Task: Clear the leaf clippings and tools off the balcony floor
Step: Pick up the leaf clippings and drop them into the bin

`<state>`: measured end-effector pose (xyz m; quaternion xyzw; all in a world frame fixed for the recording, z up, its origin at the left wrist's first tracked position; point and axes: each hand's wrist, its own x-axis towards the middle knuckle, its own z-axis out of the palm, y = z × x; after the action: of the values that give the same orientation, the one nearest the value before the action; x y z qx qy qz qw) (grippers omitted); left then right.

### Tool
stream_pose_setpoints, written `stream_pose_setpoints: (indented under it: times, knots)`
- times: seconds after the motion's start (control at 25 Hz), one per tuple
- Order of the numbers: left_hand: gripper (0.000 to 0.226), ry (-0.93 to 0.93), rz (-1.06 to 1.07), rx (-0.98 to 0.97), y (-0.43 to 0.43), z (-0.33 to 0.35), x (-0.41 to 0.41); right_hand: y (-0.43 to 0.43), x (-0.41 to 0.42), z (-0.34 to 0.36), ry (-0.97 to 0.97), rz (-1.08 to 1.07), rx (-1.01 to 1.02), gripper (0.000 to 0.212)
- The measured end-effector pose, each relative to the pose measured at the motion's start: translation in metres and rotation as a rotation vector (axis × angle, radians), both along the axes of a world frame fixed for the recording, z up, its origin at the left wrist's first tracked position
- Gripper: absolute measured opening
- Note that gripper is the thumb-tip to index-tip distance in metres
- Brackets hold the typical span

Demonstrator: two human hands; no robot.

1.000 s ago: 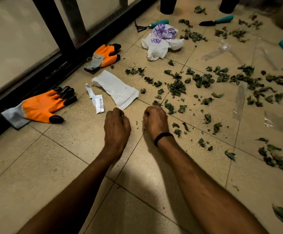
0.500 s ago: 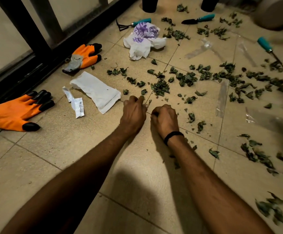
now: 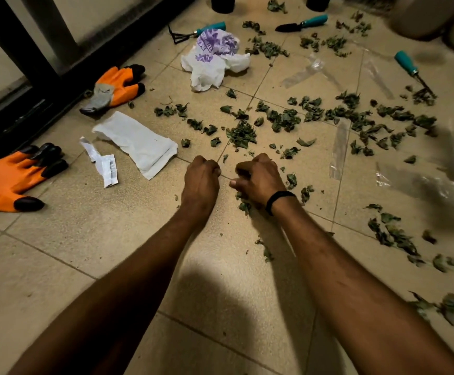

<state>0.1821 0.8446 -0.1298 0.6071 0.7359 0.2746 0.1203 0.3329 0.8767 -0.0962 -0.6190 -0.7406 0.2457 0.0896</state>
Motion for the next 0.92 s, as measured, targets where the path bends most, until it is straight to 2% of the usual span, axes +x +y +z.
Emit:
stream_pose_setpoints:
  times: [0.12,0.28,0.4,0.56,0.64,0.8,0.92]
  knots:
    - [0.019,-0.087,0.023,-0.001,-0.019,0.0,0.002,-0.007,-0.007,0.005,-0.026,-0.027,0.145,0.016]
    - [0.022,-0.152,-0.031,-0.014,-0.044,0.003,0.013,-0.018,0.015,0.019,0.229,-0.321,0.033,0.009]
    - [0.033,-0.12,-0.162,-0.044,-0.062,0.009,0.031,-0.033,0.056,0.022,0.264,-0.458,0.041,0.009]
    - [0.04,0.013,-0.297,-0.126,-0.071,0.015,0.051,-0.048,0.076,0.016,0.128,-0.278,-0.08,0.032]
    - [0.037,0.081,-0.307,-0.128,-0.074,0.013,0.054,-0.055,0.069,0.012,0.119,-0.163,-0.074,0.037]
    - [0.02,0.061,-0.215,-0.022,-0.086,0.001,0.056,-0.072,0.041,0.003,0.019,-0.007,0.069,0.019]
    - [0.02,-0.063,-0.123,0.016,-0.084,0.003,0.056,-0.076,0.034,0.002,-0.004,-0.026,0.153,0.017]
